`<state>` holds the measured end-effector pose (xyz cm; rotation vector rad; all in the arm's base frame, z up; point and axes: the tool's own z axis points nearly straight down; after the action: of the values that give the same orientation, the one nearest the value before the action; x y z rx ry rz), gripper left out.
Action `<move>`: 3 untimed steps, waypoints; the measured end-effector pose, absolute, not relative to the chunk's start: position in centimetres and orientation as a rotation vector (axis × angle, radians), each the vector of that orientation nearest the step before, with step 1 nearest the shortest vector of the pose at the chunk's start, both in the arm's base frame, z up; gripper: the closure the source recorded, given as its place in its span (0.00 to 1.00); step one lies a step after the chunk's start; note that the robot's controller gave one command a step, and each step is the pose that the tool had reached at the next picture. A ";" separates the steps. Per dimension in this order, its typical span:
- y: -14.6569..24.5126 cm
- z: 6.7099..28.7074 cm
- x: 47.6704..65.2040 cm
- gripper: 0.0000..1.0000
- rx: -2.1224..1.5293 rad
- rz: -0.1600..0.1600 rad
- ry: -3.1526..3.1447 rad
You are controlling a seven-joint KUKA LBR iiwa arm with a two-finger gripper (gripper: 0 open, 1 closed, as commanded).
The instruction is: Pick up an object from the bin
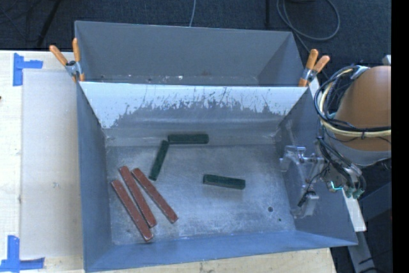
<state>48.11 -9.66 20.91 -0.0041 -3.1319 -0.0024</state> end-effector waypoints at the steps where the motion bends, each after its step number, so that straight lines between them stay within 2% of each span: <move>1: -6.1 10.5 49.9 0.00 -0.453 -0.002 -3.101; 2: 2.1 6.8 55.1 0.00 -0.253 -0.005 -3.132; 3: 1.7 7.0 55.0 1.00 -0.256 0.000 -3.132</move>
Offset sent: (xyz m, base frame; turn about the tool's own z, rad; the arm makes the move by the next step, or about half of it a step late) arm 0.0193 0.0345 -0.1009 0.2892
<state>55.04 1.74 6.99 -0.2562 -3.1315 0.0001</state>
